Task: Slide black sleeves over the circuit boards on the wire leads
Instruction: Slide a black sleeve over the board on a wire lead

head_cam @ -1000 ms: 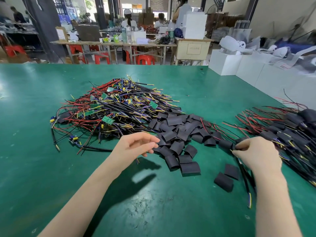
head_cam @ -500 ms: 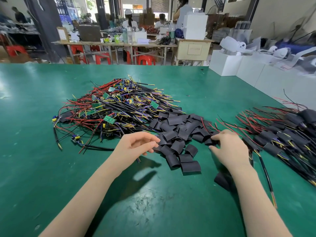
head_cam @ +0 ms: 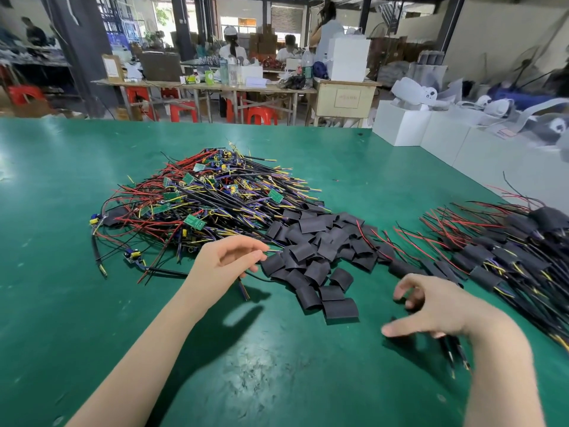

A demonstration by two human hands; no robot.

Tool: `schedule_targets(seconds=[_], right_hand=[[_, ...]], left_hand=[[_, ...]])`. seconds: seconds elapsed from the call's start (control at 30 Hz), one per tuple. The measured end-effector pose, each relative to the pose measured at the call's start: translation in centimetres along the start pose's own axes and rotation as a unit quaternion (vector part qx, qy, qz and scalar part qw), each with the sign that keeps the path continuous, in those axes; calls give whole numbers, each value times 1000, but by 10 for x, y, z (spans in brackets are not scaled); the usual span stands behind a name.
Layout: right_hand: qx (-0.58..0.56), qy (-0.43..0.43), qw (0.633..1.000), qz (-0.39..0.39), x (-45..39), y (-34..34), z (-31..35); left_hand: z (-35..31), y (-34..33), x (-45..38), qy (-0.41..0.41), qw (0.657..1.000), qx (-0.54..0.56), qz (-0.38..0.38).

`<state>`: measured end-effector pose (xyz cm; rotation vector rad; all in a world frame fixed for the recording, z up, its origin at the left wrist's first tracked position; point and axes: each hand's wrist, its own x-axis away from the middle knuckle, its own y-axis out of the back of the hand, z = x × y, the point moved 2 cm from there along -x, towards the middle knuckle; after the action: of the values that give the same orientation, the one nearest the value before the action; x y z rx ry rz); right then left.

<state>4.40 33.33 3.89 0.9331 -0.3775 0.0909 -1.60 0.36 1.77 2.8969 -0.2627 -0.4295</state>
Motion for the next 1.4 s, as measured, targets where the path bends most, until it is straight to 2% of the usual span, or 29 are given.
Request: schedule_targets(seconds=[0.1, 0.2, 0.3, 0.4, 0.47, 0.57, 0.67, 0.73, 0.83, 0.93, 1.07, 1.17, 1.27, 1.4], right_hand=[[46, -7, 999, 24, 4, -1, 7], [48, 4, 999, -10, 8, 5, 8], [43, -31, 998, -44, 14, 10, -3], [54, -62, 996, -23, 11, 7, -5], [55, -54, 997, -17, 6, 2, -1], [71, -26, 997, -9, -6, -4, 12], [137, 21, 990, 4, -21, -15, 34], [184, 94, 978, -17, -32, -25, 55], [181, 209, 958, -73, -43, -42, 82], [127, 252, 949, -143, -48, -54, 90], [61, 244, 931, -264, -42, -54, 84], [37, 236, 913, -332, -36, -48, 82], [61, 218, 918, -326, -35, -47, 79], [148, 195, 936, -255, -40, -50, 74]], left_hand=[[0, 2, -2, 4, 1000, -1, -8], [1, 3, -2, 12, 1000, -1, -15], [2, 5, -4, 14, 1000, -3, -23], [4, 6, -6, 19, 999, -5, -30], [6, 5, -6, 23, 999, -10, -31], [9, 7, -7, 27, 999, -25, -37], [14, 12, -9, 41, 996, -29, -78], [17, 17, -10, 49, 992, -27, -114], [20, 23, -10, 52, 984, -42, -168], [22, 29, -9, 30, 968, -162, -187], [20, 30, -9, -20, 939, -297, -173], [19, 32, -11, -48, 893, -385, -228], [23, 43, -12, -44, 850, -464, -244], [29, 52, -12, -29, 862, -459, -213]])
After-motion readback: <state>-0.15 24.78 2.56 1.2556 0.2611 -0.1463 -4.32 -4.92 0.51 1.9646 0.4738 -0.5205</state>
